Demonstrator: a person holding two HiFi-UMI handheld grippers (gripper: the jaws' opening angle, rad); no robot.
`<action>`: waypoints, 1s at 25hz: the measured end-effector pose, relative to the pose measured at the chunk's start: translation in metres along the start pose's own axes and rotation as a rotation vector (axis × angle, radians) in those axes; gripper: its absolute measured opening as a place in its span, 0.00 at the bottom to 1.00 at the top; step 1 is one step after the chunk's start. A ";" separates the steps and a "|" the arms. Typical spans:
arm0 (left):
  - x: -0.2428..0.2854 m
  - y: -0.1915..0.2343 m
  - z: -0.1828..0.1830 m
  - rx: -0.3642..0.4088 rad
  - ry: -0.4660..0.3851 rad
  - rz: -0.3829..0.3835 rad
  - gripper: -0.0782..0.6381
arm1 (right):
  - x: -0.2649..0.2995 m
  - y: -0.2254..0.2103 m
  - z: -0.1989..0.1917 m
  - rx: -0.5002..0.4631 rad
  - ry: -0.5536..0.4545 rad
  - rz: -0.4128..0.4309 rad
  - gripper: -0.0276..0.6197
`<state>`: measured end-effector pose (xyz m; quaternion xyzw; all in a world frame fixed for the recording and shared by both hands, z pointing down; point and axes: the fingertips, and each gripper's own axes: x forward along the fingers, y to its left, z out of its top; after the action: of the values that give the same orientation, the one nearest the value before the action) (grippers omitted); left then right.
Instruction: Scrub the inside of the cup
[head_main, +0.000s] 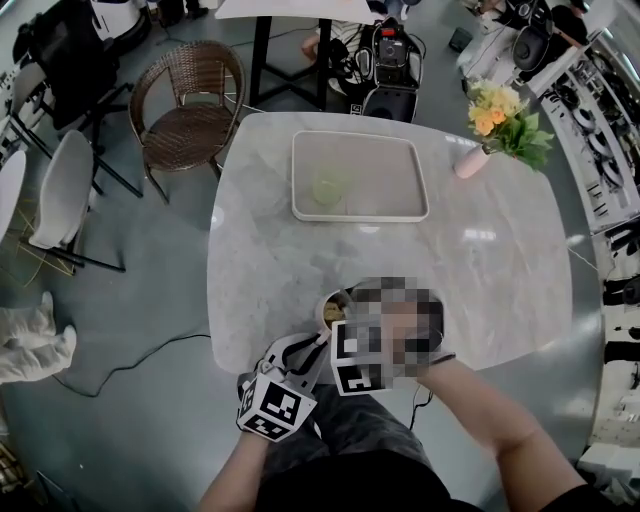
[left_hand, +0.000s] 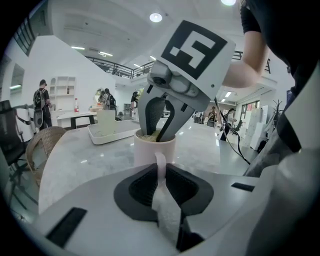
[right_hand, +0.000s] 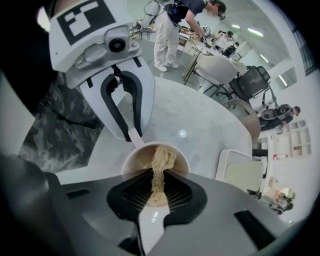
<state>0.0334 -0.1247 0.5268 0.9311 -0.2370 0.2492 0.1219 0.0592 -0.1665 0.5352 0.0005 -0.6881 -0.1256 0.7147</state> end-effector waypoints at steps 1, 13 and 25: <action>0.000 0.000 0.000 -0.002 -0.001 0.002 0.19 | 0.000 0.002 0.001 0.026 -0.016 0.037 0.14; 0.002 -0.001 0.000 0.004 0.014 0.010 0.19 | -0.013 0.009 0.011 0.343 -0.265 0.337 0.14; 0.009 -0.011 0.002 0.030 0.022 -0.020 0.18 | -0.006 -0.015 0.008 -0.385 0.009 -0.186 0.14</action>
<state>0.0466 -0.1189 0.5287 0.9323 -0.2225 0.2618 0.1130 0.0483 -0.1785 0.5268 -0.0722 -0.6450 -0.3202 0.6900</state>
